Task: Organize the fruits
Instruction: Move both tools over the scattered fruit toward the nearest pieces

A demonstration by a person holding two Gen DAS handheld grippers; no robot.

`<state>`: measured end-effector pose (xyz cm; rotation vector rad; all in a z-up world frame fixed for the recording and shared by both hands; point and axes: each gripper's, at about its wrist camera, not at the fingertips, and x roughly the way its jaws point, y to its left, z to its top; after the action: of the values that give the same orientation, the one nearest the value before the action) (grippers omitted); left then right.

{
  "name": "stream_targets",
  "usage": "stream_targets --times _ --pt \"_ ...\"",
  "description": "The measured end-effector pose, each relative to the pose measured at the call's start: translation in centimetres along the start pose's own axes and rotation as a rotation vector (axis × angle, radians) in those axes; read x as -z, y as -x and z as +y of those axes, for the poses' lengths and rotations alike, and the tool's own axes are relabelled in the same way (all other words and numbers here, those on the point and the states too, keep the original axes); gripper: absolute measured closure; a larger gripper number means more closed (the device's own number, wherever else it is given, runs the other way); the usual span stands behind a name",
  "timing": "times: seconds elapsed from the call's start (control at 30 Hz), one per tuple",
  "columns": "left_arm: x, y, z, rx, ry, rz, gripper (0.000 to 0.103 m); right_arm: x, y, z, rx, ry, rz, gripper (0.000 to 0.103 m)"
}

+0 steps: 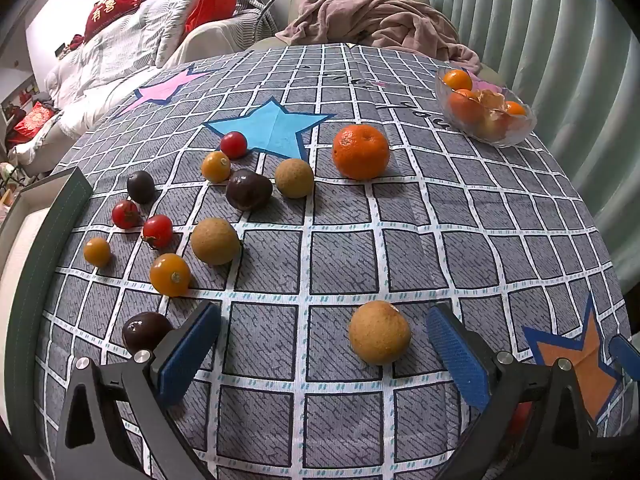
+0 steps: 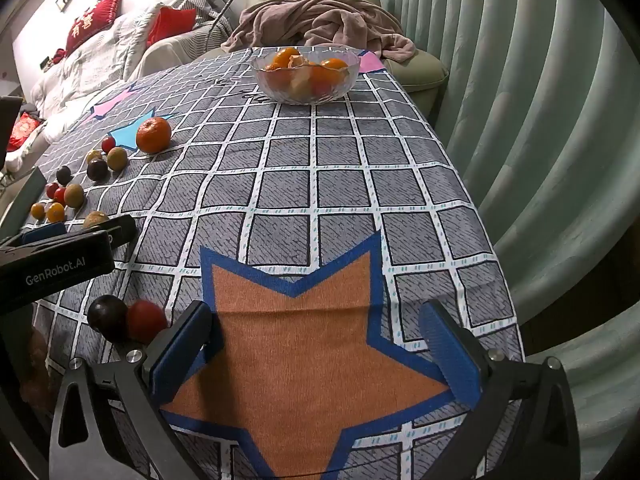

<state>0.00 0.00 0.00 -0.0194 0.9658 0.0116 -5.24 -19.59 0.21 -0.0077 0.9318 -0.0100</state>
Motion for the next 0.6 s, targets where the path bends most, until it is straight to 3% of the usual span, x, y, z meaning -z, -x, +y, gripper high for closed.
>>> stream_targets --times 0.27,0.43,0.6 --pt "1.2 3.1 1.2 0.027 -0.047 0.01 0.0 0.0 0.0 0.0 0.001 0.001 0.001 0.0" --pt "3.8 7.2 4.7 0.07 -0.052 -0.002 0.0 -0.2 -0.1 0.1 -0.003 0.005 0.004 0.0" --pt "5.9 8.9 6.9 0.038 -0.066 0.018 0.0 0.1 0.5 -0.5 -0.041 -0.024 0.077 0.0"
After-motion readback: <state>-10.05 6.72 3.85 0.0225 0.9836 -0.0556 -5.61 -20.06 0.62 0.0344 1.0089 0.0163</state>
